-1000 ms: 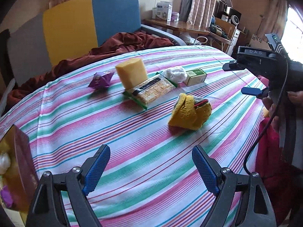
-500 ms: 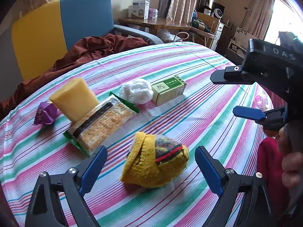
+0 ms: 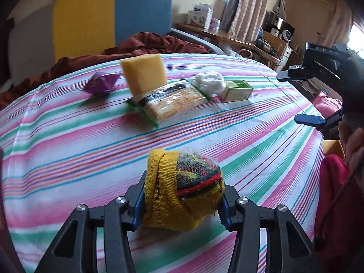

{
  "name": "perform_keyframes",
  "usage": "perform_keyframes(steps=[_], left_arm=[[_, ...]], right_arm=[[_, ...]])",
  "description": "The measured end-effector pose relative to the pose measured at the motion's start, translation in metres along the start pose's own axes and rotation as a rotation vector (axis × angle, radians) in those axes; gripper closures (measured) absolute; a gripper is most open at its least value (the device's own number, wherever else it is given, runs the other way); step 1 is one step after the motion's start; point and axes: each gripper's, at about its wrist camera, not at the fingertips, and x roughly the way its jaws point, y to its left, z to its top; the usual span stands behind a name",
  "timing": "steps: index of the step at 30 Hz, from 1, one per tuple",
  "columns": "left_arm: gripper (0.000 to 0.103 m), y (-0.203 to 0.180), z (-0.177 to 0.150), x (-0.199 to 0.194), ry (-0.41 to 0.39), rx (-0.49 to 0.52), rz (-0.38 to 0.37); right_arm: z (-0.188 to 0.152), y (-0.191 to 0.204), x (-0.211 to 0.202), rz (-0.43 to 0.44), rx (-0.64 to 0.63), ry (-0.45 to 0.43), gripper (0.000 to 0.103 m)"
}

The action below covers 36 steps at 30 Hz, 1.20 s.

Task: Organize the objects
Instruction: 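Grasp the yellow knit sock bundle with the left gripper, then lift the yellow knit bundle toward the tray while the right gripper grasps the green essential-oil box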

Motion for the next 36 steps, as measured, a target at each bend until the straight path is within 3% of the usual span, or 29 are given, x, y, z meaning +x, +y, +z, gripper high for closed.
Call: perform_keyframes(steps=[5,22,25,30,33,36], left_arm=[[0.051,0.018,-0.024,-0.017,-0.033,-0.021,0.056],[0.050,0.021,-0.027,-0.015,-0.061,-0.031,0.021],[0.050,0.023,-0.027,-0.016,-0.063,-0.044,0.004],[0.049,0.026,-0.027,-0.015,-0.063,-0.055,-0.015],[0.049,0.027,-0.027,-0.015,-0.063,-0.059,-0.022],[0.047,0.027,-0.027,-0.015,-0.062,-0.063,-0.026]], right_arm=[[-0.002,0.005,0.002,-0.034,-0.028,0.003,0.019],[0.003,0.023,0.024,-0.218,-0.125,0.055,0.019],[0.019,0.046,0.032,-0.298,-0.265,0.019,0.019],[0.020,0.082,0.058,-0.384,-0.664,0.052,0.018],[0.018,0.089,0.072,-0.368,-0.763,0.084,0.017],[0.017,0.094,0.090,-0.410,-0.853,0.095,0.017]])
